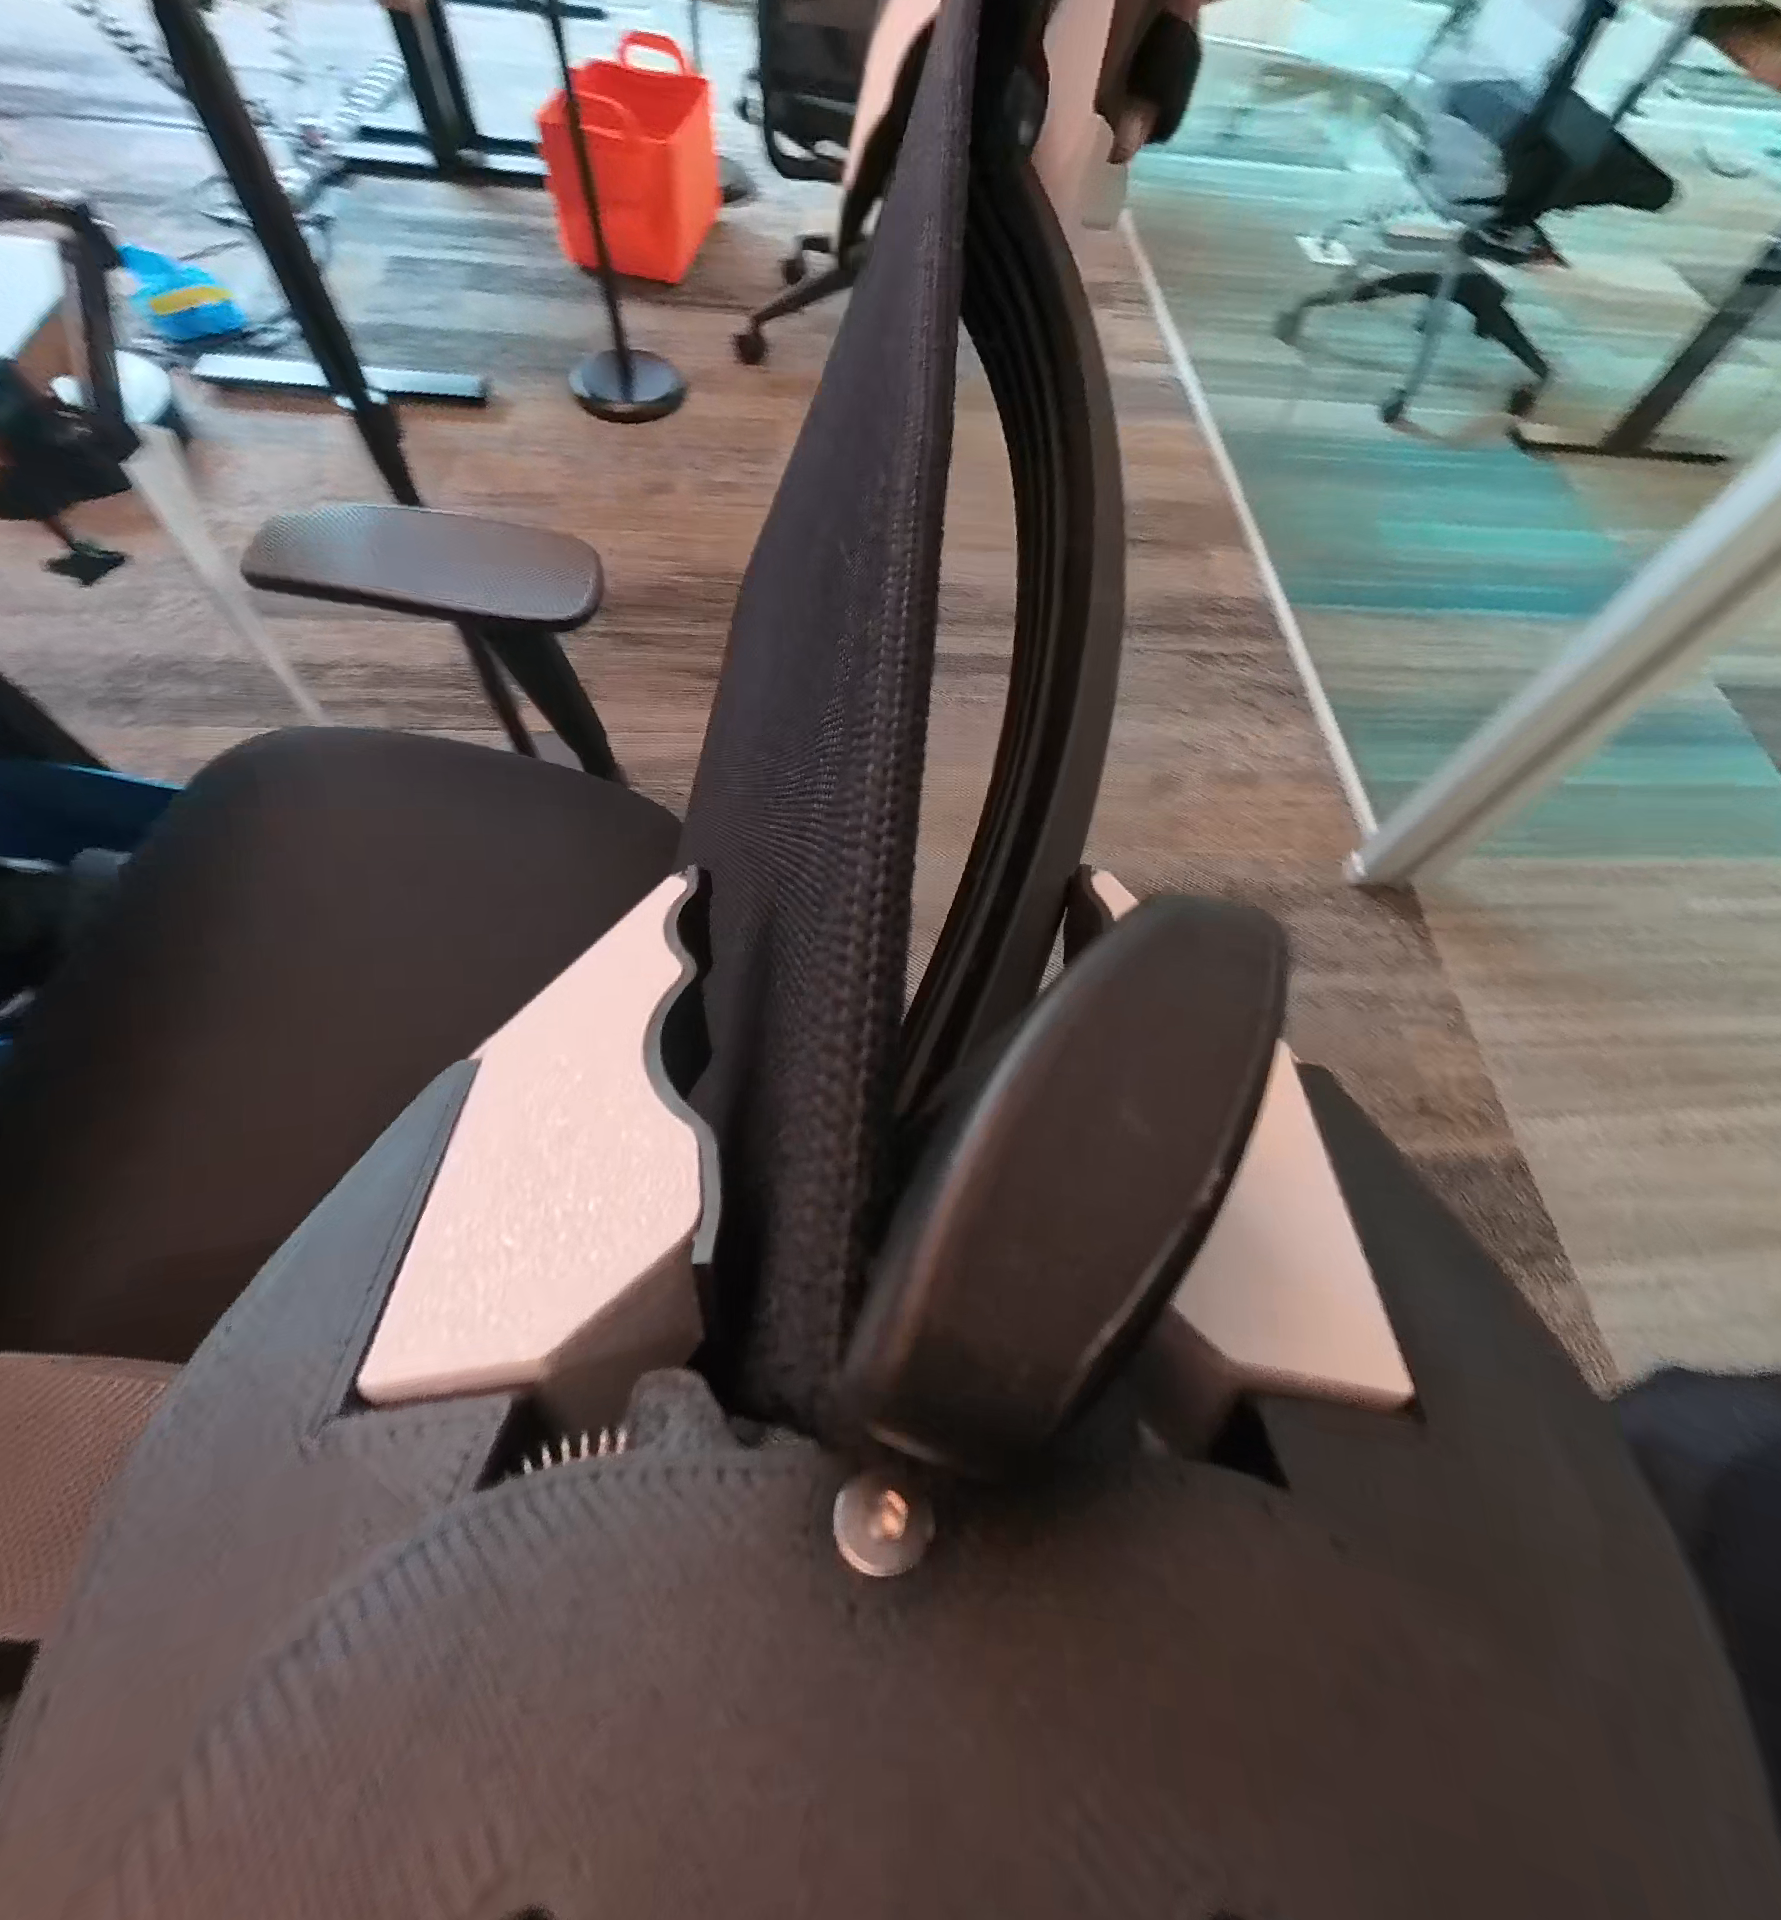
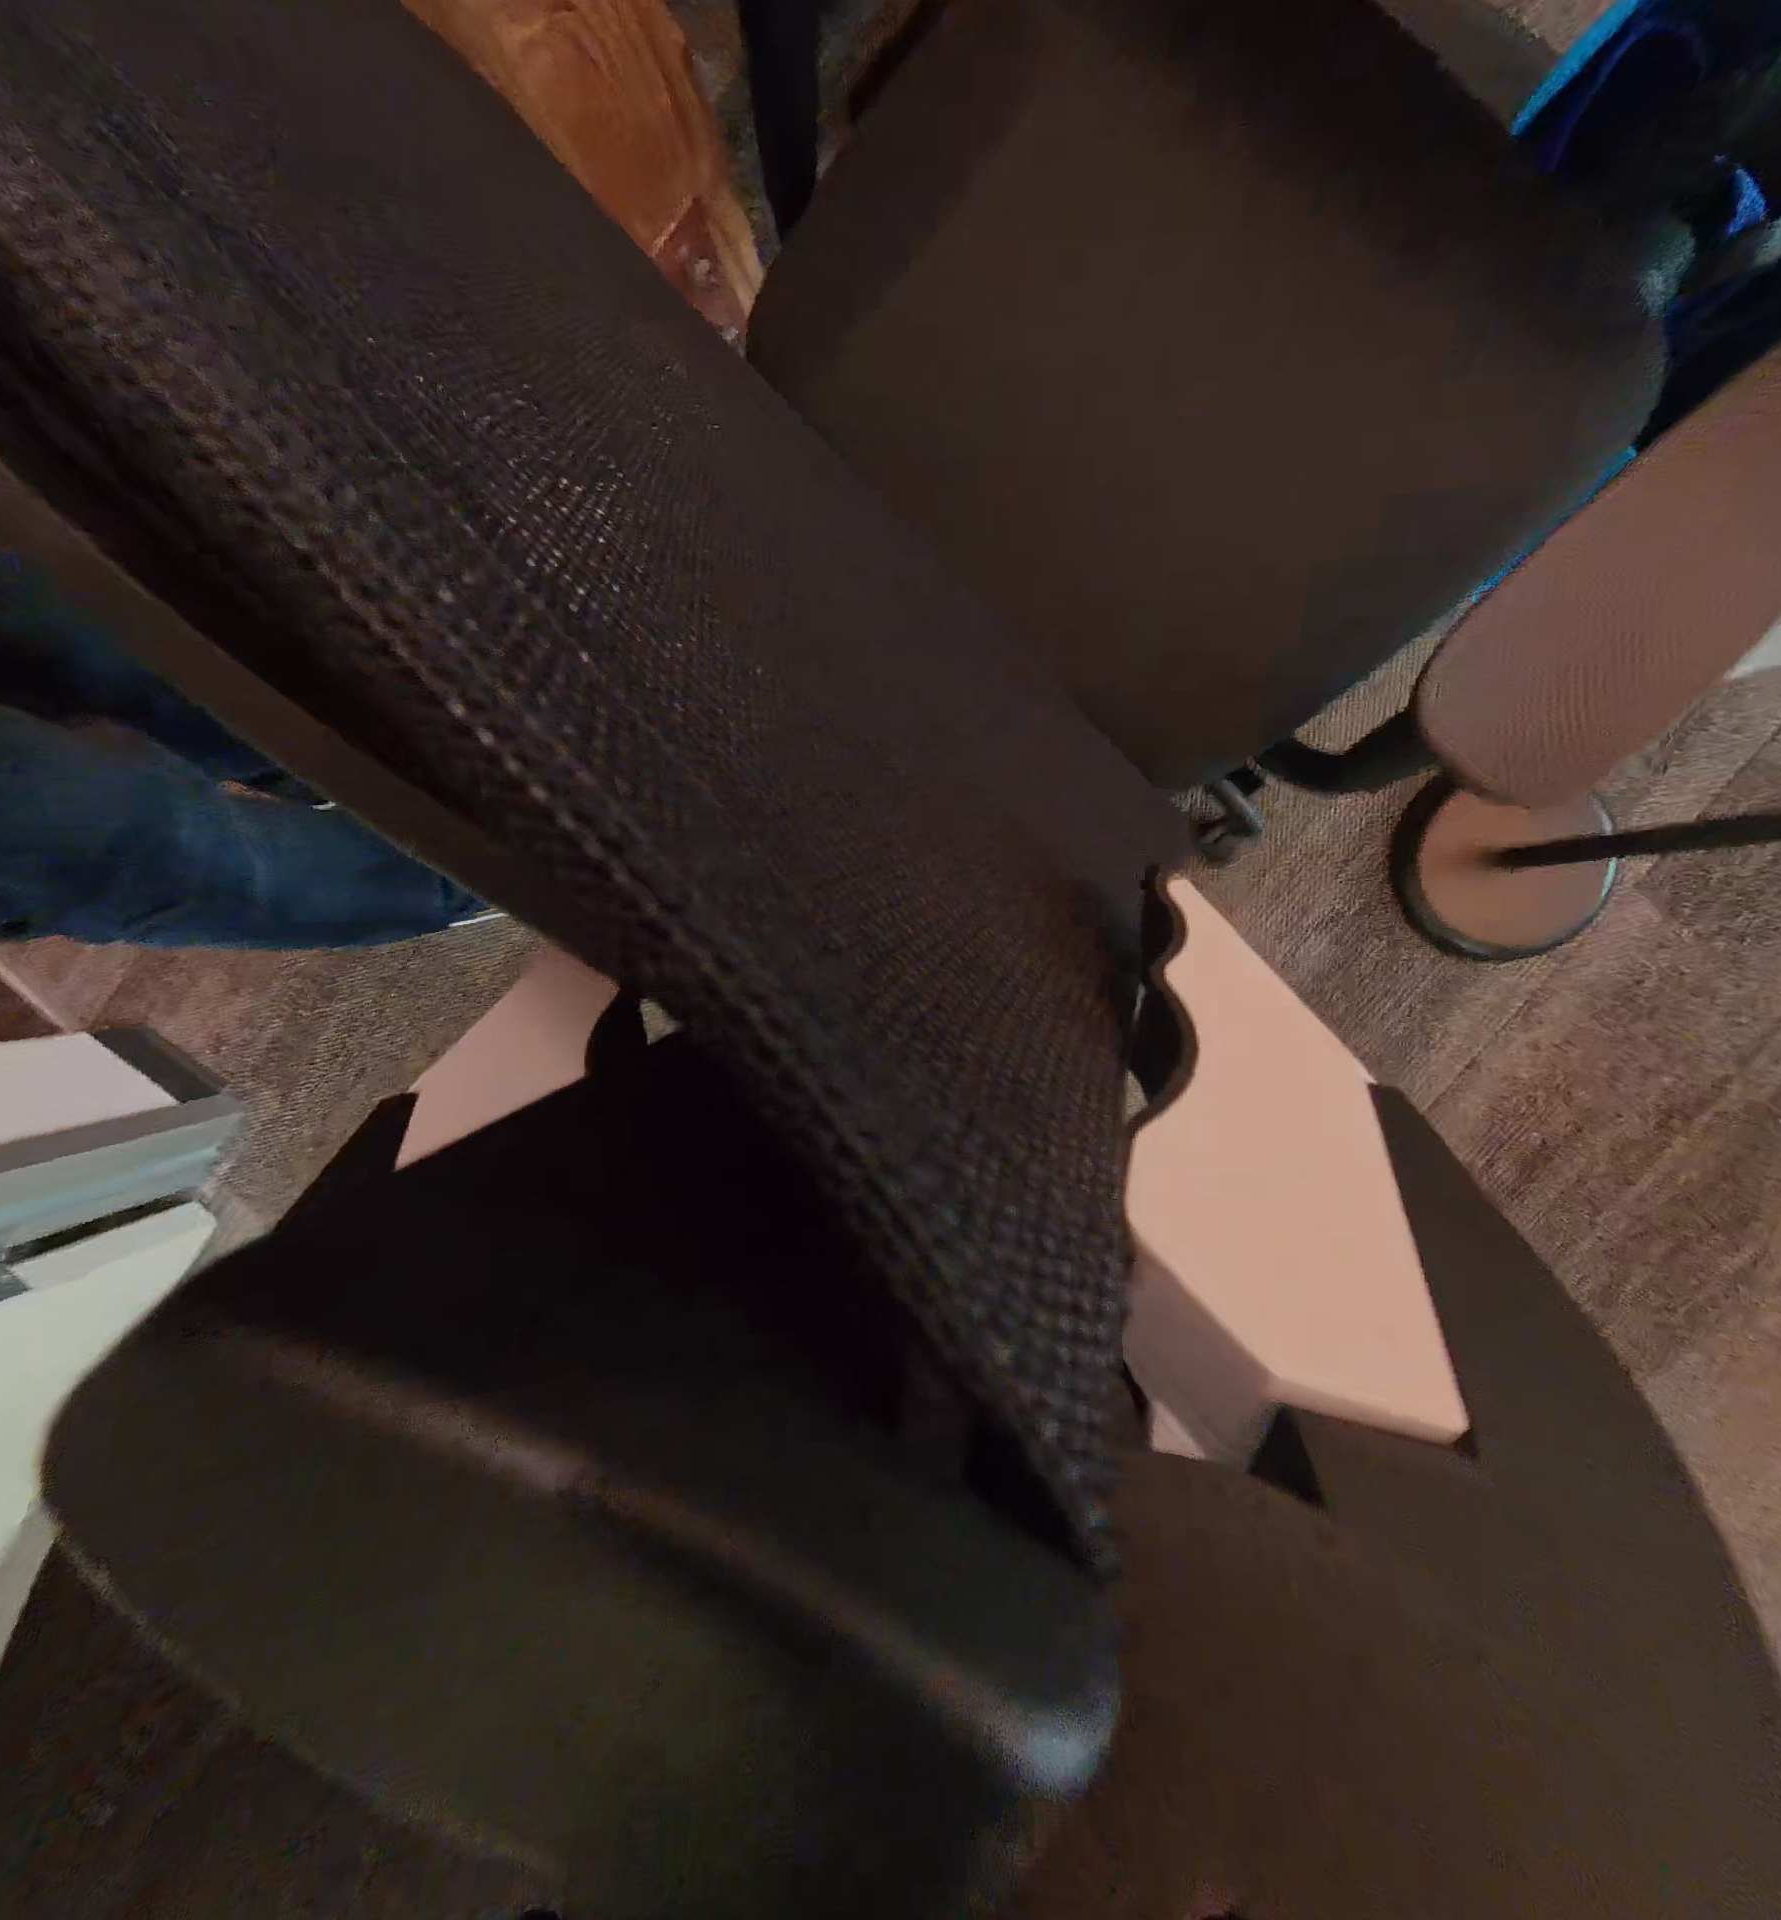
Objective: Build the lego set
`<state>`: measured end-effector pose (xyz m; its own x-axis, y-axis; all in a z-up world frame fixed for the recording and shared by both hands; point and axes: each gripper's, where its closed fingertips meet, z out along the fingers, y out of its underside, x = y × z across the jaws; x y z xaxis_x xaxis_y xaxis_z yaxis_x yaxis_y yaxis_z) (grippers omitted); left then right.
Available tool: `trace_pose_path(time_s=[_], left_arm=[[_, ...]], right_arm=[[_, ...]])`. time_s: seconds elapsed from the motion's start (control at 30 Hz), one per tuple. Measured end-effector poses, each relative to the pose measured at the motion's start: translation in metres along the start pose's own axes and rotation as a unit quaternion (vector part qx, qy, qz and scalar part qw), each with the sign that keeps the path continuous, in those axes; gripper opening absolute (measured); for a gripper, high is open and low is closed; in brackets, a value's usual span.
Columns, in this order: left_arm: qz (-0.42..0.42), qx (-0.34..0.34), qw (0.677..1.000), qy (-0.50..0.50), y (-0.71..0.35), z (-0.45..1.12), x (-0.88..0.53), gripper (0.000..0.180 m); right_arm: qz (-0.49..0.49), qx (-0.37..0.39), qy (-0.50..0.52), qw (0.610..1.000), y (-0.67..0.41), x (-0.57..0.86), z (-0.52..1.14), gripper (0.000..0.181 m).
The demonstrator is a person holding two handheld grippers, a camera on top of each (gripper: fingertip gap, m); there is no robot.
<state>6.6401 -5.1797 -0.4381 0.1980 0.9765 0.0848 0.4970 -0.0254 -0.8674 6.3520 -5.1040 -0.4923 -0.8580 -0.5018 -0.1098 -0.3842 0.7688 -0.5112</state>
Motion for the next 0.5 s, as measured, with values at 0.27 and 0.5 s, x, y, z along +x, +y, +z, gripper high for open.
trace_pose_path(time_s=[0.27, 0.5], left_arm=[[-0.047, -0.003, 0.996, -0.070, -0.003, 0.003, -0.012, 0.077], [-0.049, -0.036, 0.997, -0.052, 0.047, -0.041, 0.048, 0.073]], right_arm=[[0.109, 0.088, 0.086, 0.986, 0.005, 0.037, 0.000, 0.090], [0.177, 0.127, 0.077, 0.973, 0.040, -0.039, 0.033, 0.082]])
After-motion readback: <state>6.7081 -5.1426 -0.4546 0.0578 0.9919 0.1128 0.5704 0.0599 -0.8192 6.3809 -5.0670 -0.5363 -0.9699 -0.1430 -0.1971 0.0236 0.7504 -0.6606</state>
